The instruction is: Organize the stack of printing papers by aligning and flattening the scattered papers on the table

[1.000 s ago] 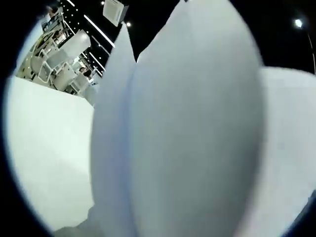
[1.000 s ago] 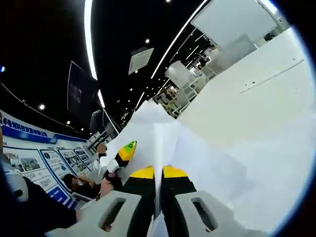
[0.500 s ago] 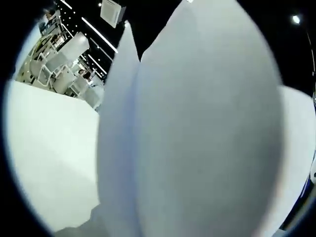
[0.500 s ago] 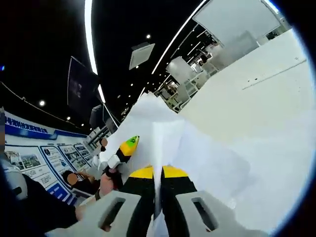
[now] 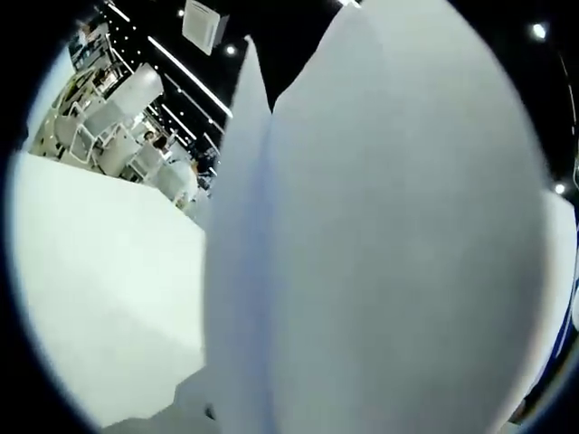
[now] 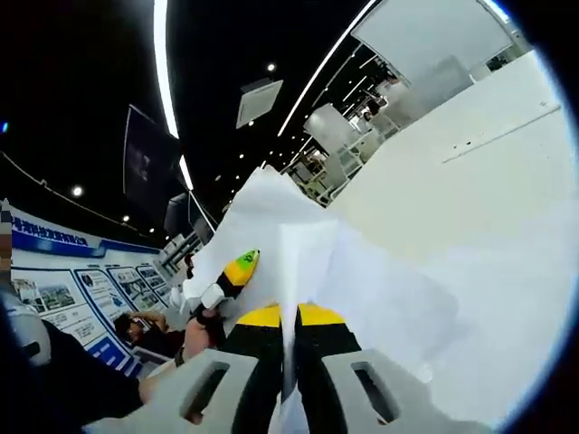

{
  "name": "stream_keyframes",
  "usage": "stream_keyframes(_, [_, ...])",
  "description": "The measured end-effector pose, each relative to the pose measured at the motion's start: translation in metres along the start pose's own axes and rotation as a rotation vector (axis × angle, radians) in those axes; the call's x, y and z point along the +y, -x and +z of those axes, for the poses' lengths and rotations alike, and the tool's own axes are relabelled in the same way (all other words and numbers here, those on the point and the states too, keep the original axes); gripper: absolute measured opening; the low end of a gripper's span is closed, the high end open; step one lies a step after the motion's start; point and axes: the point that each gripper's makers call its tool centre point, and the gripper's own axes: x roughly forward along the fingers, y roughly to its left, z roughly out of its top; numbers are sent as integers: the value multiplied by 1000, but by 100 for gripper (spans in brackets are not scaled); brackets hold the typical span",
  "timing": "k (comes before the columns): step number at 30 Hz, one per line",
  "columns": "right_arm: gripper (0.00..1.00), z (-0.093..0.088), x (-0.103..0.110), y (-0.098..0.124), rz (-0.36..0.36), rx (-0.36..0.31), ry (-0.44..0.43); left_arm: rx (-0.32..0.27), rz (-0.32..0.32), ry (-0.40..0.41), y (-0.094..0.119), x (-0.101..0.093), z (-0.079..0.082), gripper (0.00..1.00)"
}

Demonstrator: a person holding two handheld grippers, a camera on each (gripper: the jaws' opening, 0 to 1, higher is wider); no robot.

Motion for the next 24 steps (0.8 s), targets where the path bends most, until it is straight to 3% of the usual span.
stream_keyframes(24, [1, 3, -6, 1, -13, -7, 4, -20, 18, 71, 2, 7, 4, 6])
